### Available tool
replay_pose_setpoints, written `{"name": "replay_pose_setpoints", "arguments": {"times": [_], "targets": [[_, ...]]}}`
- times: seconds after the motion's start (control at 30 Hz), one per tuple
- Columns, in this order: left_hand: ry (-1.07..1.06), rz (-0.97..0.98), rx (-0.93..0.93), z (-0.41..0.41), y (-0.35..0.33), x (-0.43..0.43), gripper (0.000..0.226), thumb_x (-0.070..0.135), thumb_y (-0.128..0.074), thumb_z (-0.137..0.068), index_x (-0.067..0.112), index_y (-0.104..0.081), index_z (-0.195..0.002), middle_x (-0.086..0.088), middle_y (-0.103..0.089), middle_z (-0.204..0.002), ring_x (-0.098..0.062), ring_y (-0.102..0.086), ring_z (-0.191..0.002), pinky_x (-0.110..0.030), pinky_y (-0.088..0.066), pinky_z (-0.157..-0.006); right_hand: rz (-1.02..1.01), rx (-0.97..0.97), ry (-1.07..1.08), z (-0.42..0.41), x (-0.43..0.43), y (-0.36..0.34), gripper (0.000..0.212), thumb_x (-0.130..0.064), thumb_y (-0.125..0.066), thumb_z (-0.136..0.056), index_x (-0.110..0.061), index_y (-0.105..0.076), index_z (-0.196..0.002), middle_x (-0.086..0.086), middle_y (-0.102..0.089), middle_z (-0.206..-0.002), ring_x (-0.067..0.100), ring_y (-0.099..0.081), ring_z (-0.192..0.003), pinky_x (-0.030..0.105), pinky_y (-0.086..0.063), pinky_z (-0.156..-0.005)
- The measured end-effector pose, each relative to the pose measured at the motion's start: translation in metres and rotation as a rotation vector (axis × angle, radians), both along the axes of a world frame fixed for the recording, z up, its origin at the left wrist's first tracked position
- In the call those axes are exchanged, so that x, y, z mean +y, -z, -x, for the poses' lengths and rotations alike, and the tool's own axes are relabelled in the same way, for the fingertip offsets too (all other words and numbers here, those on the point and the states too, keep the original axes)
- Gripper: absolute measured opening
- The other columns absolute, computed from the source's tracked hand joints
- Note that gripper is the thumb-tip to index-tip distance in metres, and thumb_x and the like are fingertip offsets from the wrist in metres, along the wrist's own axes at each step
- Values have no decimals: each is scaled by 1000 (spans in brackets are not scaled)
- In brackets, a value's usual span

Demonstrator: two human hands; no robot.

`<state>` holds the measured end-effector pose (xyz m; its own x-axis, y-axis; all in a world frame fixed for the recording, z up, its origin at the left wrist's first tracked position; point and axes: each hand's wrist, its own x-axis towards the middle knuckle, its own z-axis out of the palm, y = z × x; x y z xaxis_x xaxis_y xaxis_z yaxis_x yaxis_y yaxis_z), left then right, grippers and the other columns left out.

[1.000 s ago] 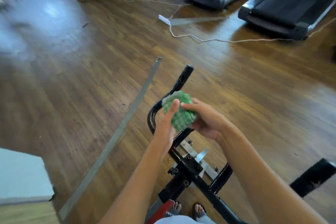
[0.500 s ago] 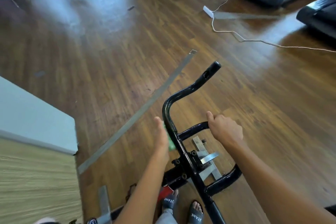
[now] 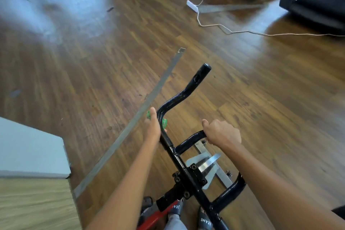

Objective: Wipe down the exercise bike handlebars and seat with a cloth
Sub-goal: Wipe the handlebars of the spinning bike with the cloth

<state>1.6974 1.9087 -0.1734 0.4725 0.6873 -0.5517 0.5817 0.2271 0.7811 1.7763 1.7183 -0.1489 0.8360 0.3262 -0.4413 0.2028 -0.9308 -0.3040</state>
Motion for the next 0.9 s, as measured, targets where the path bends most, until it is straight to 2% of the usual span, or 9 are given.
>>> {"name": "replay_pose_setpoints", "arguments": {"times": [0.07, 0.13, 0.27, 0.4, 0.5, 0.6, 0.67, 0.8, 0.9], "targets": [[203, -73, 36, -33, 18, 35, 105, 95, -17, -75, 14, -59, -129, -16, -67, -120, -36, -68, -105, -51, -55, -92, -3, -35, 9, 2, 0, -2, 54, -39, -25, -105, -13, -56, -69, 4, -64, -70, 23, -61, -66, 35, -51, -74], [411, -169, 119, -69, 49, 63, 124, 105, -10, -59, 16, -60, -129, -20, -64, -127, -41, -60, -118, -62, -45, -101, 1, -78, 44, 6, 2, -2, 55, -38, -26, -105, -13, -51, -63, 2, -58, -62, 21, -54, -55, 31, -43, -60], [746, -227, 75, -126, 3, 34, 119, 101, -5, -65, 15, -66, -119, -16, -70, -116, -35, -66, -108, -53, -47, -99, 29, -180, 74, 8, 7, 1, 48, -29, -28, -103, -15, -50, -62, -2, -51, -57, 18, -43, -47, 30, -32, -50], [716, -116, -281, -178, -40, -8, 94, 93, -25, -76, 17, -70, -109, -14, -70, -113, -34, -65, -106, -53, -48, -99, -20, -171, 155, 8, 11, -2, 54, -35, -28, -103, -16, -46, -56, -2, -52, -57, 19, -48, -50, 33, -38, -56], [737, -284, -369, -174, -31, -10, 77, 83, -21, -88, 26, -58, -125, -7, -66, -119, -29, -62, -113, -58, -47, -99, -13, -168, 172, 8, 12, -4, 53, -35, -28, -102, -15, -45, -56, -3, -50, -56, 18, -45, -49, 33, -33, -55], [800, -425, -322, -141, -25, -6, 65, 70, -13, -98, 27, -51, -130, 5, -64, -112, -19, -61, -107, -44, -48, -93, -12, -164, 186, 7, 14, -4, 50, -33, -29, -100, -15, -45, -57, -2, -51, -57, 19, -46, -50, 33, -36, -55], [783, -470, -348, -143, -33, -14, 54, 55, -17, -104, 22, -48, -133, 12, -58, -107, -10, -55, -101, -30, -38, -82, -20, -163, 204, 7, 15, -5, 49, -31, -29, -99, -15, -46, -56, -2, -52, -56, 20, -48, -51, 34, -40, -57], [717, -721, -541, -158, -53, -44, 64, 57, -25, -98, 11, -40, -140, -5, -52, -130, -18, -52, -113, -28, -40, -87, -12, -134, 221, 7, 15, -7, 50, -33, -29, -100, -15, -49, -58, -2, -52, -58, 18, -46, -51, 35, -39, -60], [705, -768, -524, -143, -39, -48, 70, 54, -33, -98, 12, -22, -153, -8, -39, -151, -20, -42, -131, -32, -40, -99, -12, -134, 210, 7, 15, -9, 48, -31, -30, -100, -16, -46, -57, -2, -50, -58, 18, -44, -50, 33, -32, -55]]}}
